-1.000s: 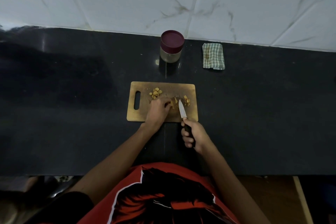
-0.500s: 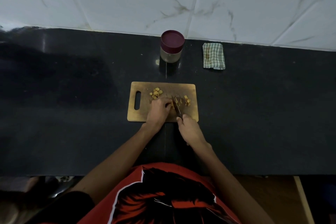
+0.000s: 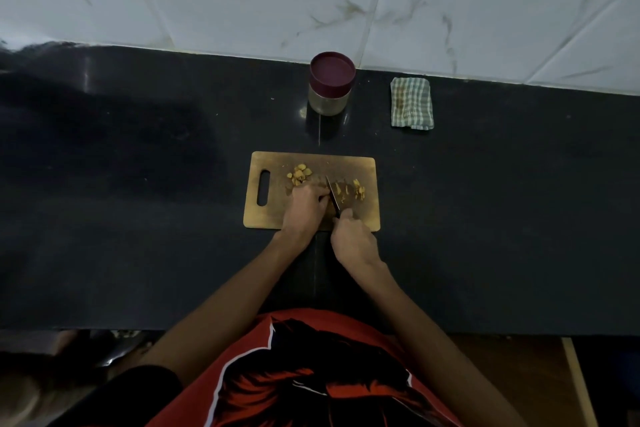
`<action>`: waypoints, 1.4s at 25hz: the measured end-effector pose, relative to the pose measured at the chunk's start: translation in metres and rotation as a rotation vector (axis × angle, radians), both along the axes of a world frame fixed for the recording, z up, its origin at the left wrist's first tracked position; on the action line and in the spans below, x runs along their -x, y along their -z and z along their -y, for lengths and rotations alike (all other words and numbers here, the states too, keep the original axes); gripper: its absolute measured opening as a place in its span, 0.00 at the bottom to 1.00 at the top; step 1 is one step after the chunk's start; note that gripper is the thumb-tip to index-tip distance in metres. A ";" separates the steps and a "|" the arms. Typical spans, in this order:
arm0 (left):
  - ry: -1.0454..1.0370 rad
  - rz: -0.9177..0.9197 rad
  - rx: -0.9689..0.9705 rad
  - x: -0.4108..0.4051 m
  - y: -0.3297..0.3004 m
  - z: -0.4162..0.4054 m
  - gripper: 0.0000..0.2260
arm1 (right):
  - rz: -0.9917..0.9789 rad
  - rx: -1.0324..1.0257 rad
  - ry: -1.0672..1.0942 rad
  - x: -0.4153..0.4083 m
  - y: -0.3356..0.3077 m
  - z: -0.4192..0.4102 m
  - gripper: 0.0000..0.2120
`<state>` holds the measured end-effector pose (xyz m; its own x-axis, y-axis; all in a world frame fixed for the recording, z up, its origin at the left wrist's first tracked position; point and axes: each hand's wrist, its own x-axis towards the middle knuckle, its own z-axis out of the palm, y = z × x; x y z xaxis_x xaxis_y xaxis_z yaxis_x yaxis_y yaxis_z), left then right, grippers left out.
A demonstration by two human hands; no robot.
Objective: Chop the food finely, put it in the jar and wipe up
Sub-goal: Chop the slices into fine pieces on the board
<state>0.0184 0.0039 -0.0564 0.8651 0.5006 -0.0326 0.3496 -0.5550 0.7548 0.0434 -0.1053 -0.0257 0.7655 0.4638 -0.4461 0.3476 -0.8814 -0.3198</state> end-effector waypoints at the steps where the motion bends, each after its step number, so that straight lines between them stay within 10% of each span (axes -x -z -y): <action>1: 0.001 -0.008 -0.006 0.000 0.000 0.000 0.08 | -0.014 0.002 0.004 0.001 0.000 0.001 0.09; 35: -0.045 0.014 -0.001 0.009 -0.011 0.006 0.09 | -0.068 -0.117 0.046 0.005 -0.007 0.014 0.11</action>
<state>0.0096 -0.0021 -0.0458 0.8419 0.5392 -0.0203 0.3638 -0.5395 0.7593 0.0381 -0.1194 -0.0188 0.7570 0.4803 -0.4430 0.2811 -0.8514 -0.4428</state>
